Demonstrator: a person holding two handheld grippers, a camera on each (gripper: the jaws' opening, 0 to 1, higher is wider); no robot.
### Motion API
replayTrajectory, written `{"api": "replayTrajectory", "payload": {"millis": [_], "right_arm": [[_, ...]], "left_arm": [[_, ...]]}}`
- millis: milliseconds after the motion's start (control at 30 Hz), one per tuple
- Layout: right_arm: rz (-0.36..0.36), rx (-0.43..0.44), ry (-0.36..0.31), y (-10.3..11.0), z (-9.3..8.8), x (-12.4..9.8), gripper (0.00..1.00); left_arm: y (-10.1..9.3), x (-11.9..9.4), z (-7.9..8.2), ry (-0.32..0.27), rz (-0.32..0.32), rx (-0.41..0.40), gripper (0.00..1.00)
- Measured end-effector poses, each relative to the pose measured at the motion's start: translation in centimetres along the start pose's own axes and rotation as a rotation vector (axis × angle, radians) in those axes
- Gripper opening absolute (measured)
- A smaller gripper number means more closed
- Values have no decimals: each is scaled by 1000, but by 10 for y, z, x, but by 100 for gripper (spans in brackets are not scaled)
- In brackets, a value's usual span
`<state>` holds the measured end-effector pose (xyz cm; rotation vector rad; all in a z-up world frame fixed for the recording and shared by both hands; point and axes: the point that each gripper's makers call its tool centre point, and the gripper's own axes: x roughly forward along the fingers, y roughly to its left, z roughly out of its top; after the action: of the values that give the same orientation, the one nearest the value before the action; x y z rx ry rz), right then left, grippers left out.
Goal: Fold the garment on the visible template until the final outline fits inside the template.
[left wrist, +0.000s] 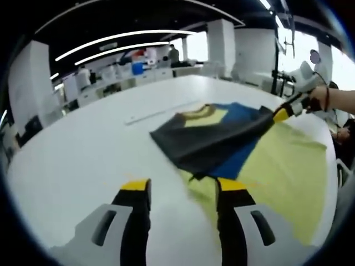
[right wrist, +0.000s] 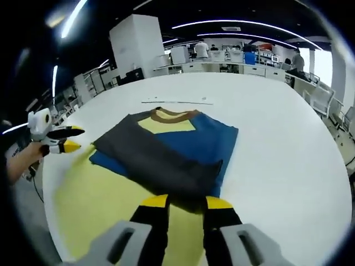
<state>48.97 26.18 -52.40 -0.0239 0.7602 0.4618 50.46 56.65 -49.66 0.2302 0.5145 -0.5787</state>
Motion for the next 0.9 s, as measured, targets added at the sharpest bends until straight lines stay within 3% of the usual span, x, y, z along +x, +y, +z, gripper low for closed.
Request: {"api": "replayTrajectory", "payload": {"millis": [267,500,667,900], "right_arm": [[14,-30,-16,-2,0,3,18],[18,-43,-17,-3,-3,5,11],[16,-22,-33,-4,1,0,0],[64,68,-21,3,4,-10,0]], "left_arm": [[-3,16,-2,8,-19,10,38],[-7,25,-4,11,-42,-17,26],[-6,29,-8,28,-31,-12,22],[-3,33,-13,52,-14,35,15]]}}
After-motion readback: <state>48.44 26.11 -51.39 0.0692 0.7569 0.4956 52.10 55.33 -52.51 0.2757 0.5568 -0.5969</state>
